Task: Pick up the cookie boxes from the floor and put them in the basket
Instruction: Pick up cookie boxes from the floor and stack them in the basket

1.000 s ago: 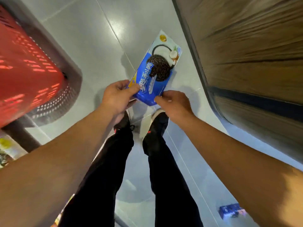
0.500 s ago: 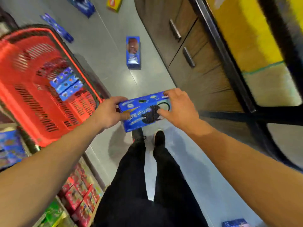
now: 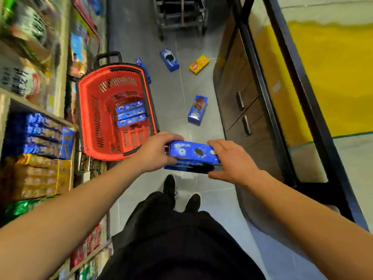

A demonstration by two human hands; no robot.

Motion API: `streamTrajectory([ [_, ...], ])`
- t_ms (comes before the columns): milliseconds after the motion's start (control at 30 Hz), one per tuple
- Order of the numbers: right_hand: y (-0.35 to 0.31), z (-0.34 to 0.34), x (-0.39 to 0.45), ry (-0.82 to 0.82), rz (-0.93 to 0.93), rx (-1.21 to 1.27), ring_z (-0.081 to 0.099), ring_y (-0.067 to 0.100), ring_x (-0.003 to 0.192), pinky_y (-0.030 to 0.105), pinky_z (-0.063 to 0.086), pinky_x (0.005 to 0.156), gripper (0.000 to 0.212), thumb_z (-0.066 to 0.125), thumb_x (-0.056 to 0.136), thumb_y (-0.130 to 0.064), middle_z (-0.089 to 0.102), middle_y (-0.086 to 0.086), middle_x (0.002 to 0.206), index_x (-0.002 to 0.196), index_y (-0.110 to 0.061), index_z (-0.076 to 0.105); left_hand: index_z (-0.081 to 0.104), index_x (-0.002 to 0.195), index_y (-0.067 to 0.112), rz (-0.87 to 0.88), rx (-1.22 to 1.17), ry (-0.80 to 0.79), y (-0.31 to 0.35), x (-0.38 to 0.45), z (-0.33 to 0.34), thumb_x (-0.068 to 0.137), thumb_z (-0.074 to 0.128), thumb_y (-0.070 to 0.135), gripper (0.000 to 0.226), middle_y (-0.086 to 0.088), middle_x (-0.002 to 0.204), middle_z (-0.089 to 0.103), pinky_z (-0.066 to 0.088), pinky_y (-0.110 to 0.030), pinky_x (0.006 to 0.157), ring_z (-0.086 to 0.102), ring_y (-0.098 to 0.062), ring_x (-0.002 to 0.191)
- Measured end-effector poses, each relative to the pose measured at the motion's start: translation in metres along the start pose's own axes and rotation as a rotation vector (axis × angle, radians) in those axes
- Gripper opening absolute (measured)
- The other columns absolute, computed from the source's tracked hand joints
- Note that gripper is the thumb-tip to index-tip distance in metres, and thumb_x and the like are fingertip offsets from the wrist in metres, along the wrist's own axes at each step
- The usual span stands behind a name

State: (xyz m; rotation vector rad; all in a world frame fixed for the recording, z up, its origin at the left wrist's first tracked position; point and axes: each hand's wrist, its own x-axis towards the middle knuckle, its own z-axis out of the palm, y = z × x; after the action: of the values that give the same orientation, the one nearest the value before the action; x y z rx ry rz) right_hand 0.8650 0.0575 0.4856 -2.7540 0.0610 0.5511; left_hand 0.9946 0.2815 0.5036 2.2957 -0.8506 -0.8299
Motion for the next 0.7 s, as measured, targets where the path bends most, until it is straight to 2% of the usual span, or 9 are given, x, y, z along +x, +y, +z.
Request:
streamTrajectory([
  [67,0.0,-0.008,0.005,-0.021,-0.025,-0.014,0.054,0.024,0.113,0.04,0.047,0.096,0.084,0.071,0.072,-0.056,0.05,0.001,0.134,0.141,-0.023,0.036,0.064,0.12,0.018,0.0,-0.015,0.083,-0.003,-0.015,-0.004,0.055,0.07,0.027,0.066,-0.002,0.11,0.061,0.04,-0.019,0.089,0.057,-0.015,0.102],
  [167,-0.01,-0.031,0.022,-0.03,-0.077,-0.02,0.058,0.022,0.1,0.038,0.051,0.083,0.063,0.067,0.076,-0.059,0.059,0.001,0.116,0.124,-0.025,0.046,0.063,0.123,0.018,-0.052,-0.06,0.202,-0.01,-0.037,-0.017,0.054,0.067,0.026,0.07,-0.001,0.114,0.06,0.041,-0.022,0.094,0.056,-0.014,0.107],
  [300,-0.043,-0.056,0.057,-0.004,-0.229,-0.09,0.059,0.024,0.096,0.036,0.05,0.075,0.055,0.063,0.076,-0.06,0.062,-0.001,0.11,0.117,-0.026,0.051,0.061,0.124,0.017,-0.132,-0.087,0.348,-0.031,-0.062,-0.038,0.057,0.066,0.024,0.067,0.003,0.115,0.058,0.038,-0.019,0.093,0.055,-0.015,0.11],
  [400,-0.073,-0.071,0.085,0.007,-0.316,-0.088,0.057,0.022,0.099,0.032,0.041,0.067,0.049,0.068,0.078,-0.057,0.061,-0.003,0.108,0.114,-0.027,0.053,0.057,0.127,0.018,-0.203,-0.05,0.426,-0.048,-0.078,-0.054,0.059,0.065,0.029,0.069,0.002,0.12,0.056,0.038,-0.02,0.096,0.053,-0.015,0.115],
  [500,-0.099,-0.085,0.116,0.004,-0.393,-0.11,0.056,0.021,0.102,0.03,0.039,0.071,0.051,0.07,0.078,-0.054,0.062,-0.002,0.11,0.117,-0.025,0.055,0.051,0.133,0.017,-0.217,0.041,0.442,-0.068,-0.077,-0.071,0.06,0.066,0.042,0.079,-0.003,0.129,0.052,0.034,-0.02,0.1,0.047,-0.017,0.121],
  [600,-0.127,-0.092,0.158,-0.016,-0.449,-0.129,0.057,0.021,0.101,0.034,0.048,0.076,0.053,0.071,0.076,-0.056,0.062,-0.004,0.108,0.118,-0.028,0.055,0.045,0.138,0.019,-0.252,0.134,0.428,-0.095,-0.069,-0.092,0.058,0.061,0.061,0.092,-0.003,0.135,0.049,0.037,-0.034,0.107,0.046,-0.021,0.124],
  [700,-0.152,-0.094,0.195,-0.037,-0.463,-0.147,0.057,0.021,0.103,0.038,0.051,0.078,0.055,0.069,0.074,-0.058,0.061,-0.006,0.109,0.118,-0.031,0.052,0.044,0.137,0.028,-0.318,0.14,0.425,-0.123,-0.059,-0.11,0.057,0.057,0.074,0.094,0.005,0.134,0.053,0.041,-0.036,0.103,0.05,-0.018,0.12],
])
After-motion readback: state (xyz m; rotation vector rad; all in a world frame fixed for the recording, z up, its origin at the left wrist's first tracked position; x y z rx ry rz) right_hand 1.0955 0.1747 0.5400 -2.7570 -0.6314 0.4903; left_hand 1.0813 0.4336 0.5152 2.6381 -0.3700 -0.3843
